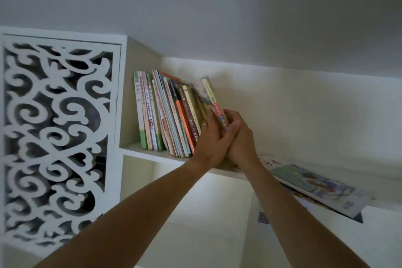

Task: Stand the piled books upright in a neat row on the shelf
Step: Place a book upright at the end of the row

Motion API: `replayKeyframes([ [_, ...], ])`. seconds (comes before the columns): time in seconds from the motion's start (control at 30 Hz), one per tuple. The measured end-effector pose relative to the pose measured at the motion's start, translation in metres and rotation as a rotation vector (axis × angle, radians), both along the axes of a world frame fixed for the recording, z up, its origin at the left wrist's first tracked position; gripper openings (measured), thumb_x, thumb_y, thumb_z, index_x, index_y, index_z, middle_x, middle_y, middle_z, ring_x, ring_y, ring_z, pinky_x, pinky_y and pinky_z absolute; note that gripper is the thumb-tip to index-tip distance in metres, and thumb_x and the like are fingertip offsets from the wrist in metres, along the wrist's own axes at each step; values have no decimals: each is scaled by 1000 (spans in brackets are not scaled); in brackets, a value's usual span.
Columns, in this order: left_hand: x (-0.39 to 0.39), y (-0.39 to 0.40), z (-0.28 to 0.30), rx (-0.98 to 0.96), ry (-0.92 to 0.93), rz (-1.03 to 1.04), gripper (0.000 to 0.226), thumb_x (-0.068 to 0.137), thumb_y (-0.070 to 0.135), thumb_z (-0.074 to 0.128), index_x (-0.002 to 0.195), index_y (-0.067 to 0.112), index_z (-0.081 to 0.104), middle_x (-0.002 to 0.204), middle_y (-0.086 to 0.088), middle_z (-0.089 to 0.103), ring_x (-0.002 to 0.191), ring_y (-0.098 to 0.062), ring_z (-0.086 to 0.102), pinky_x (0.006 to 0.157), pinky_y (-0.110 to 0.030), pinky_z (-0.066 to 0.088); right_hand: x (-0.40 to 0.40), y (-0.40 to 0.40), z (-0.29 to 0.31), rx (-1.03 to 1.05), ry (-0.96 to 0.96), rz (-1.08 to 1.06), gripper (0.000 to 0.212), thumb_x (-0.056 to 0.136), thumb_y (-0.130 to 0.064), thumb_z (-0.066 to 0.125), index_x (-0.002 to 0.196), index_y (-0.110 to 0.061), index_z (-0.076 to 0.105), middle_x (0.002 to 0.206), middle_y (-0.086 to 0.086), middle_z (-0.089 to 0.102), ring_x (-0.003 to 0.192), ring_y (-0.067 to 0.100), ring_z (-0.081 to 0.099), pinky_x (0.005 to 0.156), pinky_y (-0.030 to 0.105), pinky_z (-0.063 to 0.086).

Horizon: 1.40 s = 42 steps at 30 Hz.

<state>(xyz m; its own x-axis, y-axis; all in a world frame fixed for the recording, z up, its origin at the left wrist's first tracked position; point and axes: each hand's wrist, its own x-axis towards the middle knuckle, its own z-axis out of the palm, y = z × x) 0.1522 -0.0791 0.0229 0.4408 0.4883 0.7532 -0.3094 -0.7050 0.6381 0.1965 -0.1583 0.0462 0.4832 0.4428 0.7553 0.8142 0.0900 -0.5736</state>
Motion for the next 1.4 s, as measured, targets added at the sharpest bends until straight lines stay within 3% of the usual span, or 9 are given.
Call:
replayKeyframes([
  [0.13,-17,13,6,5,113,163,72,106,53,40,162,13,20,145,-4,52,130,-18,56,108,-30,48,9,11,-4,-185,113,380,44,100,-30,63,140,-39,48,136,-10,59,120,13,62,98,40,57],
  [0.23,-17,11,23,-60,126,220,57,108,21,44,157,0,24,145,-23,51,130,-37,53,108,-43,44,18,-6,-1,-417,109,439,84,90,-7,73,153,-43,31,139,-14,49,126,11,52,99,31,50],
  [0.4,-15,14,30,348,366,602,60,109,29,44,159,1,26,153,-32,41,137,-42,47,113,-51,42,26,-14,-13,-637,125,265,92,87,-38,78,158,-38,19,136,-4,59,120,18,59,102,36,47],
  [0.73,-16,58,3,793,-29,1014,51,112,19,31,160,2,30,166,-19,18,155,-38,24,125,-54,28,14,10,-20,-587,-66,134,111,67,-67,81,154,-30,22,137,-2,60,116,24,64,96,40,55],
  [0.97,-18,32,-5,1070,411,855,34,99,35,50,112,17,76,115,-6,76,133,-30,58,125,-67,6,16,-9,-22,-784,-148,77,84,76,-50,82,145,-26,40,124,-2,67,108,19,65,94,40,54],
  [1.1,-4,9,-24,1074,470,759,34,98,39,50,98,15,76,105,-9,79,115,-28,69,127,-61,12,31,-38,-18,-1075,-381,-398,113,68,-79,69,159,-33,19,170,9,4,156,32,1,116,72,-3],
  [1.17,6,0,-26,1051,490,761,30,99,34,51,98,14,74,106,-10,78,113,-28,70,128,-58,16,33,-60,-8,-1237,-304,-597,124,66,-82,69,162,-28,11,169,14,-7,156,35,-8,112,76,-6],
  [1.27,13,-11,-23,1007,529,776,28,102,31,48,101,14,71,106,-10,77,110,-29,70,124,-52,29,35,-88,10,-1448,2,-636,113,69,-70,78,156,-13,31,160,18,32,146,40,31,116,64,24],
  [1.4,13,-13,-20,913,513,773,34,106,30,36,103,15,66,103,-7,75,100,-26,69,101,-40,49,41,-106,15,-1291,-96,-514,60,85,-39,71,137,-12,56,128,8,60,112,27,60,88,33,50],
])
